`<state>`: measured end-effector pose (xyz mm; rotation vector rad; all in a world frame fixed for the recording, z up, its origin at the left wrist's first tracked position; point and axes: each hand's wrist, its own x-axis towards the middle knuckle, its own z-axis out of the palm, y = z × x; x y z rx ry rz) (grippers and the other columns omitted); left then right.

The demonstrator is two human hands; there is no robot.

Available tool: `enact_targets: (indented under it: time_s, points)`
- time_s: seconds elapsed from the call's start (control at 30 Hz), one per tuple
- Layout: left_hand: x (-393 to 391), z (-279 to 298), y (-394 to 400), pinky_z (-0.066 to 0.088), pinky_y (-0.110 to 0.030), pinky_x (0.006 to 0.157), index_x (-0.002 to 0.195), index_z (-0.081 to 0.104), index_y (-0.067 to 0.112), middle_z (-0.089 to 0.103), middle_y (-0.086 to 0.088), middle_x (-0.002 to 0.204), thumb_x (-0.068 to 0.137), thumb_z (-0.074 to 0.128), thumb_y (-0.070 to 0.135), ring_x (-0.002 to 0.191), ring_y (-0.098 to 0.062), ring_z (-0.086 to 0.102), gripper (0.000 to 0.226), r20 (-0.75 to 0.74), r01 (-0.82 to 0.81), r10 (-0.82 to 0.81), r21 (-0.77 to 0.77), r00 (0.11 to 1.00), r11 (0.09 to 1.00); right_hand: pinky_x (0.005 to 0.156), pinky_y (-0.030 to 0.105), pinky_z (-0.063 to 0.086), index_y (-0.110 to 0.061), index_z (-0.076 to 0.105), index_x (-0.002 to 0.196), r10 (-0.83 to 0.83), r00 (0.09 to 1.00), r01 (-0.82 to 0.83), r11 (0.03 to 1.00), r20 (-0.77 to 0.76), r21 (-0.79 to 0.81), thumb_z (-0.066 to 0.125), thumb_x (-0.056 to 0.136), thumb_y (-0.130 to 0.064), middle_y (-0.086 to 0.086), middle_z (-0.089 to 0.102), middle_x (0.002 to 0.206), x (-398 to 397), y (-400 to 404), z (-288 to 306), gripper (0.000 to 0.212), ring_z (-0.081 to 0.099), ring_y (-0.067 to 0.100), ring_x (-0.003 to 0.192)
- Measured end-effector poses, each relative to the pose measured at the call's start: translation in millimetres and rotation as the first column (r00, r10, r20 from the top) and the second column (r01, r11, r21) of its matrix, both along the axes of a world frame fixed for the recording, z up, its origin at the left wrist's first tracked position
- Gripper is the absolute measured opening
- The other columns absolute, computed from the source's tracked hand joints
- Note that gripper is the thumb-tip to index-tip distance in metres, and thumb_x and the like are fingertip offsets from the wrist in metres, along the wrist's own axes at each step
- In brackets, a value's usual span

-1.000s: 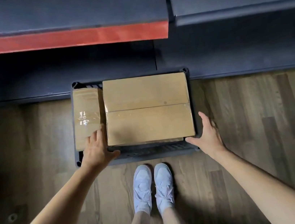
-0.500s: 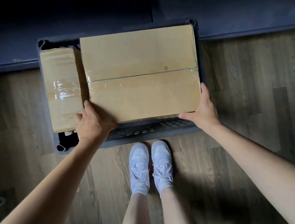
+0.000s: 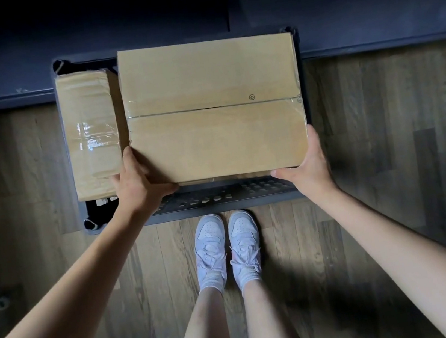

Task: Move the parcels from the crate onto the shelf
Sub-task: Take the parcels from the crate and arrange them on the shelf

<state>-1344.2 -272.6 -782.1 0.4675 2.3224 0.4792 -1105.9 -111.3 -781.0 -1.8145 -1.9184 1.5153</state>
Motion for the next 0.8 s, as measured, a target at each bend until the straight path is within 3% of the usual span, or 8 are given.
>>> enact_targets:
  time_s: [0.1, 0.2, 0.33, 0.43, 0.5, 0.57, 0.67, 0.8]
  points:
    - [-2.6, 18.8, 0.4, 0.042, -0.052, 0.098, 0.133, 0.029, 0.009, 0.04, -0.008, 0.121, 0.048, 0.088, 0.007, 0.114, -0.035, 0.044, 0.103, 0.082, -0.055, 0.044, 0.133, 0.996, 0.99, 0.09, 0.007, 0.028, -0.009, 0.023, 0.142, -0.025, 0.999, 0.024, 1.0, -0.025, -0.018, 0.082, 0.057, 0.003, 0.004, 0.042, 0.138, 4.2, -3.6, 19.0, 0.104, 0.04, 0.011, 0.119]
    - [-3.8, 49.2, -0.7, 0.047, -0.056, 0.09, 0.124, 0.032, 0.012, 0.036, -0.001, 0.11, 0.039, 0.084, 0.018, 0.104, -0.032, 0.047, 0.1, 0.113, -0.054, 0.033, 0.19, 0.993, 0.98, 0.093, 0.008, 0.025, -0.011, 0.021, 0.144, -0.044, 0.998, 0.043, 0.998, -0.045, -0.04, 0.081, 0.059, 0.002, 0.002, 0.038, 0.142, 6.8, -9.5, 45.0, 0.105, 0.037, 0.008, 0.123]
    - [-4.2, 98.5, -8.8, 0.05, -0.054, 0.085, 0.123, 0.033, 0.015, 0.037, -0.001, 0.111, 0.038, 0.082, 0.023, 0.104, -0.036, 0.05, 0.098, 0.082, -0.057, 0.04, 0.215, 0.996, 0.975, 0.095, 0.009, 0.024, -0.015, 0.018, 0.145, -0.07, 0.995, 0.066, 0.996, -0.069, -0.053, 0.081, 0.06, 0.001, -0.001, 0.034, 0.145, 5.4, -18.2, 91.6, 0.107, 0.034, 0.004, 0.123]
    - [-8.1, 138.7, -15.5, 0.053, -0.049, 0.073, 0.117, 0.035, 0.021, 0.042, -0.009, 0.11, 0.037, 0.082, 0.025, 0.099, -0.041, 0.053, 0.093, 0.057, -0.029, 0.016, 0.235, 0.998, 0.972, 0.097, 0.012, 0.025, -0.015, 0.019, 0.145, -0.086, 0.992, 0.083, 0.996, -0.091, -0.038, 0.081, 0.059, 0.002, -0.003, 0.034, 0.144, 4.8, -25.7, 133.4, 0.108, 0.034, 0.006, 0.125]
    - [-10.7, 172.3, -16.3, 0.053, -0.049, 0.065, 0.108, 0.036, 0.031, 0.043, -0.009, 0.107, 0.038, 0.082, 0.028, 0.094, -0.041, 0.053, 0.084, 0.047, -0.011, -0.001, 0.242, 0.999, 0.97, 0.105, 0.022, 0.031, -0.015, 0.02, 0.145, -0.093, 0.99, 0.091, 0.996, -0.108, -0.02, 0.082, 0.058, 0.001, 0.0, 0.037, 0.144, 5.1, -29.5, 165.8, 0.108, 0.038, 0.011, 0.127]
    - [-13.0, 210.5, -14.4, 0.053, -0.051, 0.066, 0.098, 0.035, 0.035, 0.042, -0.005, 0.103, 0.035, 0.081, 0.037, 0.092, -0.039, 0.053, 0.077, 0.034, 0.006, -0.015, 0.262, 0.999, 0.965, 0.108, 0.035, 0.034, -0.018, 0.021, 0.144, -0.098, 0.987, 0.098, 0.995, -0.125, -0.01, 0.082, 0.057, -0.001, 0.001, 0.041, 0.143, 5.4, -32.1, 199.0, 0.108, 0.041, 0.016, 0.128]
    - [-13.9, 274.9, -8.5, 0.048, -0.033, 0.073, 0.12, 0.038, 0.025, 0.038, -0.002, 0.106, 0.033, 0.079, 0.036, 0.092, -0.028, 0.05, 0.097, -0.004, 0.036, -0.037, 0.325, 0.999, 0.945, 0.103, 0.03, 0.037, -0.022, 0.022, 0.144, -0.115, 0.978, 0.119, 0.993, -0.172, 0.009, 0.082, 0.056, -0.001, -0.001, 0.045, 0.138, 5.7, -32.9, 249.8, 0.108, 0.045, 0.016, 0.124]
    - [-11.1, 357.3, -6.0, 0.037, -0.023, 0.071, 0.138, 0.029, 0.012, 0.034, -0.001, 0.112, 0.052, 0.087, 0.001, 0.097, -0.02, 0.042, 0.104, -0.077, 0.087, -0.061, 0.398, 0.995, 0.913, 0.086, 0.024, 0.042, -0.022, 0.03, 0.138, -0.099, 0.965, 0.126, 0.987, -0.242, 0.098, 0.082, 0.055, 0.002, -0.003, 0.053, 0.124, 5.1, -28.9, 325.3, 0.101, 0.05, 0.016, 0.113]
